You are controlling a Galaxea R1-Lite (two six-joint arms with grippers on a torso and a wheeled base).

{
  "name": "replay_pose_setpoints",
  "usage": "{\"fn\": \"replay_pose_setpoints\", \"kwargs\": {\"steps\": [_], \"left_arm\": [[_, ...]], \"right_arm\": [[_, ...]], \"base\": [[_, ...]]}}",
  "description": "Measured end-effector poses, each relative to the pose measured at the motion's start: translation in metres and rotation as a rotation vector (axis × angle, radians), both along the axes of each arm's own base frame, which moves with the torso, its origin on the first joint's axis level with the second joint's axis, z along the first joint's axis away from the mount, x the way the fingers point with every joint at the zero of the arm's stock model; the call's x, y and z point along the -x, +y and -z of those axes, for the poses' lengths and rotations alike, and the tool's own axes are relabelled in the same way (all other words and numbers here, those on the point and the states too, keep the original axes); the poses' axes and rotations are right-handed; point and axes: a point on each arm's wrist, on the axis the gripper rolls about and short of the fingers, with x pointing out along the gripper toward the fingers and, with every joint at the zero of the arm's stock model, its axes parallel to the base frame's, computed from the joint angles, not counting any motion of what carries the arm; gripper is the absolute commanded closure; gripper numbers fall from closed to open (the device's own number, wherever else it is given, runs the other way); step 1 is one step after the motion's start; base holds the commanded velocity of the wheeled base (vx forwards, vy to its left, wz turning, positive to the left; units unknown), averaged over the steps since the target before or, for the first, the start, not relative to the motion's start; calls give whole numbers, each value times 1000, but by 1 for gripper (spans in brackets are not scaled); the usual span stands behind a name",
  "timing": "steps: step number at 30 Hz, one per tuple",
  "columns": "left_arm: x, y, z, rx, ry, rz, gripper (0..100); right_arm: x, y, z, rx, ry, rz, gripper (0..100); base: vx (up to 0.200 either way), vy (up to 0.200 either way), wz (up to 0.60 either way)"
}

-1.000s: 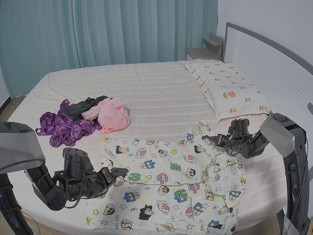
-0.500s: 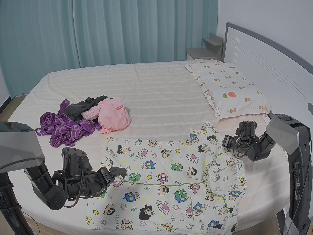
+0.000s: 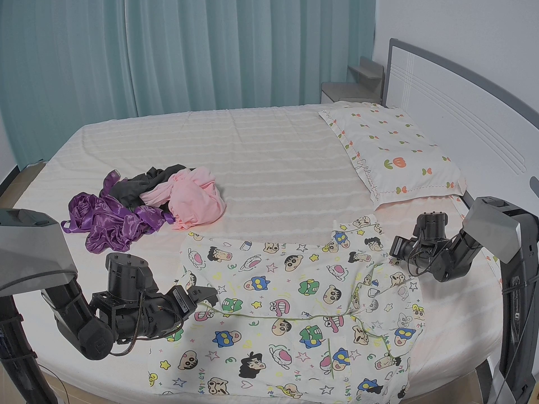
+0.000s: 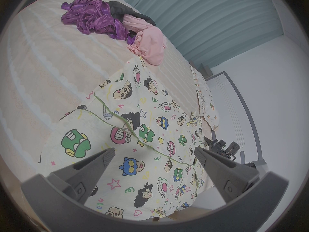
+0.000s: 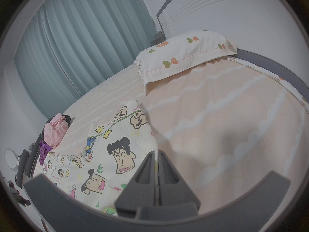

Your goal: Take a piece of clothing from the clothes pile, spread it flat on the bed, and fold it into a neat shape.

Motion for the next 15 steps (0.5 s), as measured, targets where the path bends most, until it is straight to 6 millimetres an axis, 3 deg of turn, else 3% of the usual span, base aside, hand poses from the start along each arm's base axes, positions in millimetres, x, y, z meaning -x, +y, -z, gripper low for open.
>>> {"fn": "replay_pose_setpoints", "kwargs": {"steps": [9,15], "left_arm": [[0,0,0,1,0,2,0],[1,0,0,0,2,4,0]], "right_arm": [[4,-1,-10,-23,-12,17,0],[21,-10,-27,-65,-40,57,0]], "base": [[0,0,0],[0,0,0]]}}
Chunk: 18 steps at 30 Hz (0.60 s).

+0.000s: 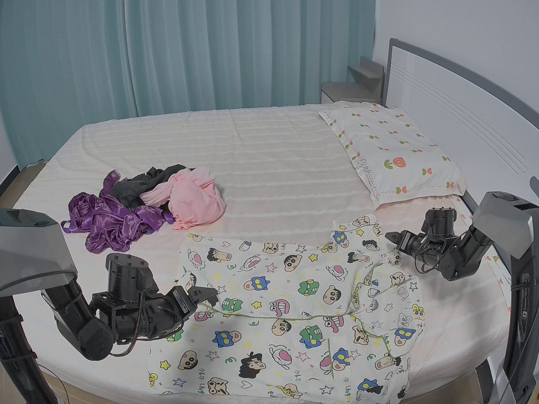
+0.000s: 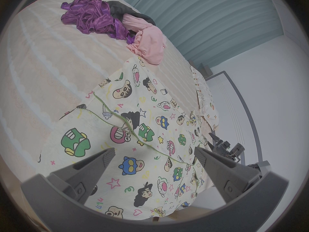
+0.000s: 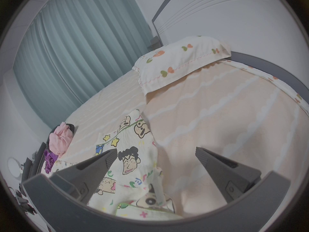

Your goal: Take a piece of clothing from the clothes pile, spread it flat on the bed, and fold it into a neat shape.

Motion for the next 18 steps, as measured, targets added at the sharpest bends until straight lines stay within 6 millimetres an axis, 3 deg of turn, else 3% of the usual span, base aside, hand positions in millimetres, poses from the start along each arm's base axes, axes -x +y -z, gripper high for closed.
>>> {"fn": "replay_pose_setpoints", "kwargs": {"steps": [7,18], "left_arm": [[1,0,0,-1,0,0,0],[3,2,0,-11,5,-1,0]], "right_arm": [[50,-5,-19,-34,5,24,0],[151,-2,-39,-62,0,18,0]], "base": [[-200,0,0],[-200,0,0]]}}
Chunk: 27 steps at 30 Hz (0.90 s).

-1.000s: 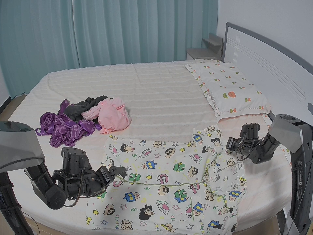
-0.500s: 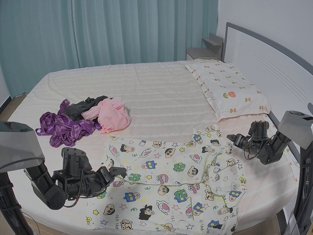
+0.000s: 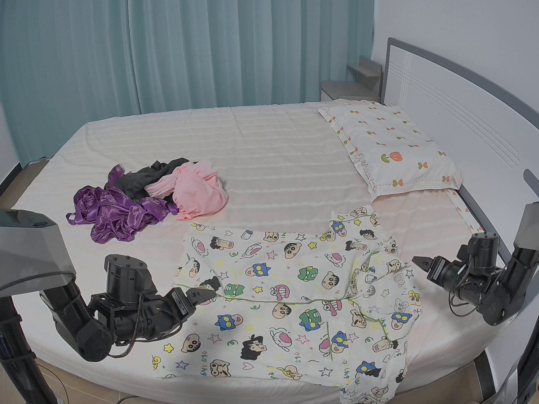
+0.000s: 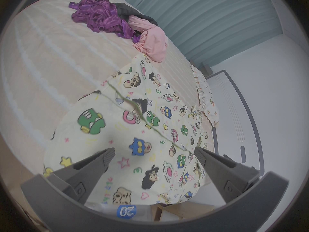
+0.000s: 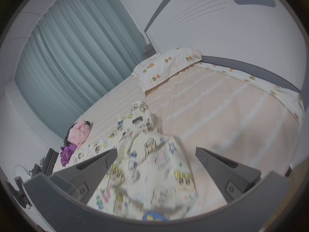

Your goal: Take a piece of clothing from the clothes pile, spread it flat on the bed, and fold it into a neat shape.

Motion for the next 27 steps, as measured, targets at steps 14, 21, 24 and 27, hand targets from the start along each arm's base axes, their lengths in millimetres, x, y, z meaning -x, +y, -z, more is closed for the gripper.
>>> {"fn": "replay_pose_setpoints", "kwargs": {"steps": [14,21,24,27], "left_arm": [[18,15,14,-202,162,39,0],[21,23,20,-275,196,77,0],[19,25,25,-283,212,70,0],[16,28,30,-288,228,57,0]], "right_arm": [[50,24,-3,-82,-18,-42,0],[50,25,6,-83,25,-46,0],[50,26,9,-80,41,-48,0],[50,26,11,-78,51,-49,0]], "base": [[-43,0,0],[0,0,0],[0,0,0],[0,0,0]]}}
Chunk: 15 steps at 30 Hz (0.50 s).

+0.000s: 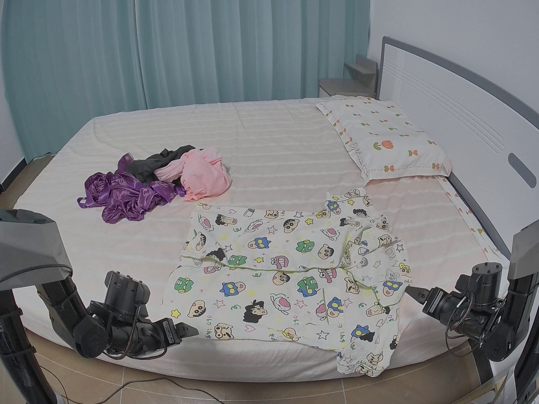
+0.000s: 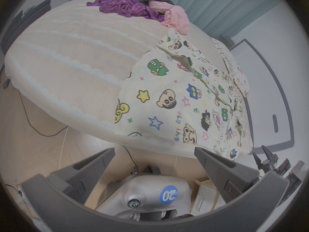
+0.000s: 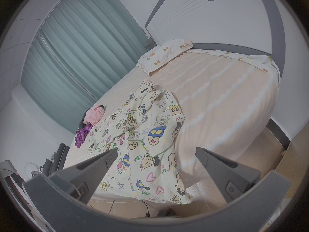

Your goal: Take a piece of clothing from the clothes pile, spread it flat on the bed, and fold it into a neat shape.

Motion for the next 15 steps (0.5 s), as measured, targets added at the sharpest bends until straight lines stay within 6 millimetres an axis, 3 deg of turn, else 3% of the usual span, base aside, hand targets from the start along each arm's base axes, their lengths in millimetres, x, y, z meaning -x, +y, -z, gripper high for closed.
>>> {"fn": "replay_pose_setpoints", "kwargs": {"steps": [15], "left_arm": [[-7,8,17,-36,-19,3,0]], "right_arm": [[3,14,2,17,7,-8,0]], "base": [[0,0,0]]}}
